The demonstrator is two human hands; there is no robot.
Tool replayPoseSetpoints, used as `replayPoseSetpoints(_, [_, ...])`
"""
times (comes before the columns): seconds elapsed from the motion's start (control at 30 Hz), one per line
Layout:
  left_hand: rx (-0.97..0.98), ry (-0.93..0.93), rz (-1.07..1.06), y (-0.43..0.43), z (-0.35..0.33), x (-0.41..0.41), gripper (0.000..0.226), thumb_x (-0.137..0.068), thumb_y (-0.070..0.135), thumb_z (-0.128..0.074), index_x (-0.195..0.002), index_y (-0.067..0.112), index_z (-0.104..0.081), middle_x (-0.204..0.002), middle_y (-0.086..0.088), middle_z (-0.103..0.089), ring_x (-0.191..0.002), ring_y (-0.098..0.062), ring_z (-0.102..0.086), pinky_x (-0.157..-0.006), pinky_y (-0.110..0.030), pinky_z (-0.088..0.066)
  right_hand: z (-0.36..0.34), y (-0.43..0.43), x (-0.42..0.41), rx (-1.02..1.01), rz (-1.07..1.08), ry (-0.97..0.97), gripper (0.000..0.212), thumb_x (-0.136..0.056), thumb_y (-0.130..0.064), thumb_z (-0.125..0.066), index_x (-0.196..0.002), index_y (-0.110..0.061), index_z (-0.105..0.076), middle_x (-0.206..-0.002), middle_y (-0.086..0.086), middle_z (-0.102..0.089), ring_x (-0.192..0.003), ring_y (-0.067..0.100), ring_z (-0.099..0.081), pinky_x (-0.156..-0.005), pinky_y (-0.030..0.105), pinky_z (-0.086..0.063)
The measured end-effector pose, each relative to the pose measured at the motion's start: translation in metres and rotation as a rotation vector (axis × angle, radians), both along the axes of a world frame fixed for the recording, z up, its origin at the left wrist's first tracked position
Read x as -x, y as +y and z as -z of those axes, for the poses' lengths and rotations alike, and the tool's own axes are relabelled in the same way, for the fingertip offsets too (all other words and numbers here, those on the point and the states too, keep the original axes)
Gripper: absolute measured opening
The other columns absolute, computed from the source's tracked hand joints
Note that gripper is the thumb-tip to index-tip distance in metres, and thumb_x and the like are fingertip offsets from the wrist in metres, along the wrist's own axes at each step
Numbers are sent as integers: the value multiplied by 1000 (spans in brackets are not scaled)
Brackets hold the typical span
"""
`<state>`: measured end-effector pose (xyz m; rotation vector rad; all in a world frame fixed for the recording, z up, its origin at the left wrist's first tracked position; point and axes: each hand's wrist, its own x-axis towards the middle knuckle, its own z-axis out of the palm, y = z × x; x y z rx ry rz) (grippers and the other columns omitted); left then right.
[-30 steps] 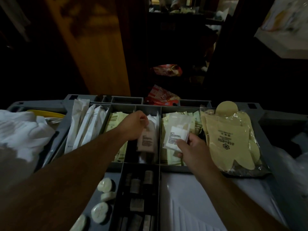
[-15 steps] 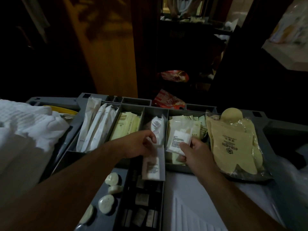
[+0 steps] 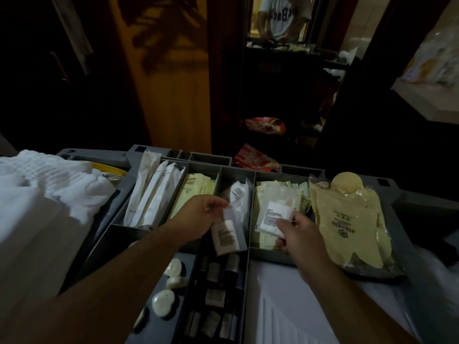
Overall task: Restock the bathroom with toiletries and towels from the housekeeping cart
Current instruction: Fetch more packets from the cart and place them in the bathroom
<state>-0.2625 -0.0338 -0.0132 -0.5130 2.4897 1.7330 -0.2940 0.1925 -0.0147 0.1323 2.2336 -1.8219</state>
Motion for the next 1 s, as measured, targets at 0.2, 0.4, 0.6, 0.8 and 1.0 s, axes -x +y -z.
replayPoseSetpoints(0.2, [-394, 41, -359, 6, 4, -1, 31, -100, -2, -43, -120, 8, -64, -103, -12, -70, -86, -20, -68, -73, -32, -58, 1, -5, -6, -5, 19, 24, 9, -96, -12, -61, -92, -19, -67, -83, 2, -70, -64, 17, -62, -56, 28, -48])
replayPoseSetpoints(0.4, [-474, 17, -353, 5, 11, -11, 52, -84, 3, -75, -131, 13, -55, -113, -12, -69, -83, -19, -73, -61, -27, -59, 2, -6, -8, 12, 18, 7, 9, -97, -13, -60, -101, -17, -66, -90, 6, -68, -66, 17, -60, -47, 17, -45])
replayPoseSetpoints(0.6, [-409, 71, -382, 9, 13, -15, 63, -81, -2, -76, -127, 29, -46, -116, -5, -62, -100, -28, -69, -76, -46, -63, 1, -6, -10, 25, -5, 13, 9, -97, -11, -59, -100, -19, -64, -93, 6, -68, -68, 17, -60, -44, 14, -43])
replayPoseSetpoints(0.8, [-562, 84, -361, 16, 10, -17, 20, -92, 5, -66, -113, 7, -66, -107, -15, -74, -91, -28, -75, -75, -44, -62, 2, -4, -9, -30, -51, 45, 7, -97, -16, -59, -101, -19, -64, -93, 3, -70, -74, 21, -64, -59, 28, -51])
replayPoseSetpoints(1.0, [-614, 73, -327, 15, 6, -20, 17, -102, 19, -54, -117, 15, -62, -109, -17, -71, -92, -31, -72, -70, -44, -60, 0, -6, -7, -12, -46, 73, 10, -96, -21, -62, -89, -26, -66, -94, -4, -73, -80, 15, -71, -82, 45, -61])
